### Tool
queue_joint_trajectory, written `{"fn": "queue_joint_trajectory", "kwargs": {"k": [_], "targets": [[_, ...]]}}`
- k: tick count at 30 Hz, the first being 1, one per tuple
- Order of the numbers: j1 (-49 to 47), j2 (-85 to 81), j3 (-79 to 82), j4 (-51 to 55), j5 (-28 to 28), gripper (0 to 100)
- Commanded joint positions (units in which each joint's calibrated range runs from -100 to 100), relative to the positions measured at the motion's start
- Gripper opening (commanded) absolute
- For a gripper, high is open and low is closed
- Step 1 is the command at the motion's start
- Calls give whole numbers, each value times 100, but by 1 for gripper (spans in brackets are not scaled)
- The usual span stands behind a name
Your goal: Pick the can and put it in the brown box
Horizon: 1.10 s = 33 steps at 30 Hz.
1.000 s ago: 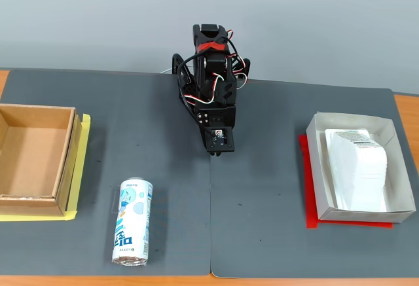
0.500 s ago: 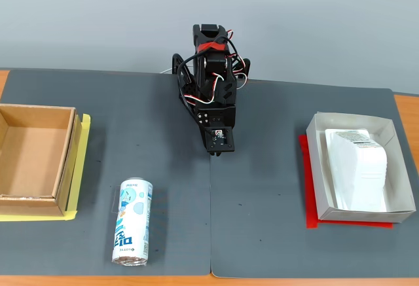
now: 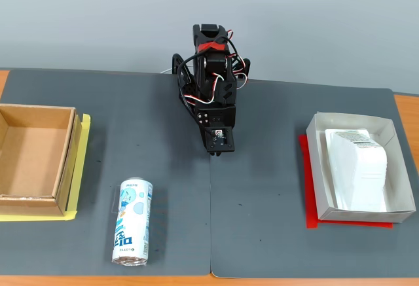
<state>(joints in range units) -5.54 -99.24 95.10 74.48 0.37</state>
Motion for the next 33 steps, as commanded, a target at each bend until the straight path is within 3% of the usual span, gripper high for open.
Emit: {"fn": "queue_joint_trajectory", "kwargs": {"k": [1, 21, 29, 33], "targets": [[-22, -8, -298, -50, 0, 2], [-315, 43, -642, -7, 36, 1], [-242, 1212, -2234, -67, 1094, 1], [-234, 2279, -3239, -163, 1204, 1]]}}
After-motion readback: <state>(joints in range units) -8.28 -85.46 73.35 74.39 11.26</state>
